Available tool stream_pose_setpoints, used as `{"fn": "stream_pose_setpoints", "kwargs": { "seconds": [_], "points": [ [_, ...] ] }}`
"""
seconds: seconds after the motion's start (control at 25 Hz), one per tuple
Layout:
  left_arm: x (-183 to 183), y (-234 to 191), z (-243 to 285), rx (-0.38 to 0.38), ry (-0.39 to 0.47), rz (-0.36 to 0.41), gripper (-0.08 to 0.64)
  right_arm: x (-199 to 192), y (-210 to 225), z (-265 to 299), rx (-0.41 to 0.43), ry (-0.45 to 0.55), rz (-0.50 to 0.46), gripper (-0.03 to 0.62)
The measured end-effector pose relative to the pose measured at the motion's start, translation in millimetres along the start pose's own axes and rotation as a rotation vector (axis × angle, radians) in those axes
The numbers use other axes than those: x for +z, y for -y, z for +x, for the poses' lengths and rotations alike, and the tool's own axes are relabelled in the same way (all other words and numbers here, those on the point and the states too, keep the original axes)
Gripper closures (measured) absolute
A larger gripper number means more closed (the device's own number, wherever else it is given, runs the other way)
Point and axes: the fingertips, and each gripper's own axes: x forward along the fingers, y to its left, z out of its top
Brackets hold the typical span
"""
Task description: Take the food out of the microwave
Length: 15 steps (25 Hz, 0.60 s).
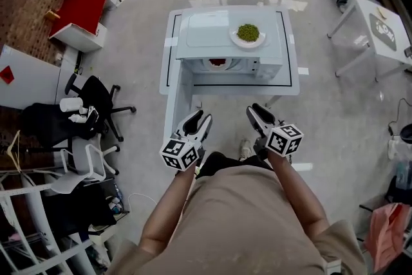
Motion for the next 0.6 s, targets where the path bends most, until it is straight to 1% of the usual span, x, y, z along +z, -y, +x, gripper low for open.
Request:
{"fn": "stream_pose_setpoints", "kwargs": {
  "seconds": [0.12, 0.24, 0.44, 0.6],
  "points": [
    [-3, -5, 9, 0.024, -0.008, -0.013, 0.42, 3, 10, 9, 0.012, -0.011, 0.031, 0.491],
    [-2, -11, 23, 0.033, -0.014, -0.035, 0.42, 5, 24, 23, 0.003, -0.024, 0.079, 0.491],
    [2, -24, 47, 0.018, -0.033, -0.049, 0.42, 4, 53, 56, -0.043, -0.017, 0.19, 0.491],
    [4, -35, 66, -0.011, -0.072, -0.03, 0.42, -3, 75, 90, -0.083, 0.007, 0.284, 0.491]
  ]
}}
